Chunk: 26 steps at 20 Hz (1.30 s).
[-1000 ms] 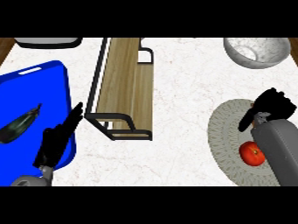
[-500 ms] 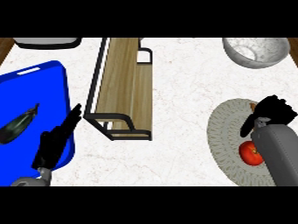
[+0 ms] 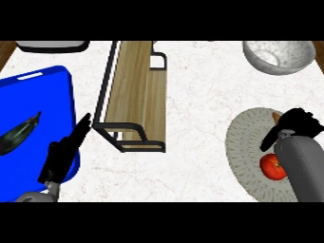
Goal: Pick the croissant from the placemat and place it in the tiered shelf
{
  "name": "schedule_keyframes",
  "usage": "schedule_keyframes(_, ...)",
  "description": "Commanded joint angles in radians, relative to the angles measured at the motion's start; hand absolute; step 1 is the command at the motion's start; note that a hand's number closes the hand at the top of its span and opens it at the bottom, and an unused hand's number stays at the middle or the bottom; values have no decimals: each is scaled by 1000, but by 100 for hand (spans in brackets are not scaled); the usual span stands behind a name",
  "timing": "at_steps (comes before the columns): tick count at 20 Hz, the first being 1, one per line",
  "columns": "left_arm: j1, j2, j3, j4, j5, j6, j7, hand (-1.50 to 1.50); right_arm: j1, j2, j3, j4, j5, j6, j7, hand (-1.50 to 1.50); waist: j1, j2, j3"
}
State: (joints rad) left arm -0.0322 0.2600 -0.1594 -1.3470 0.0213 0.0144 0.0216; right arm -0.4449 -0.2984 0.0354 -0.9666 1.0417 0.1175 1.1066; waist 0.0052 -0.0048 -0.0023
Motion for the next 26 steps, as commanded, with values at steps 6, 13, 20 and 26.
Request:
schedule_keyframes(6, 1, -21, 37, 16, -28, -16, -18, 0, 9, 23, -22, 91, 33, -9, -55, 150, -1, 5, 2)
schedule_keyframes(13, 68, -26, 42, -81, -33, -35, 34, 0, -8, 21, -23, 120, 83, -76, -87, 150, -1, 4, 2)
schedule_keyframes(20, 20, -32, 61, 54, -66, -54, -72, 0, -36, 45, 22, 11, 184, -72, 49, 150, -8, 3, 2)
schedule_keyframes(26, -31, -46, 13, -2, -55, -85, -13, 0, -204, 117, 251, -6, 77, 55, -662, 150, 141, 26, 11)
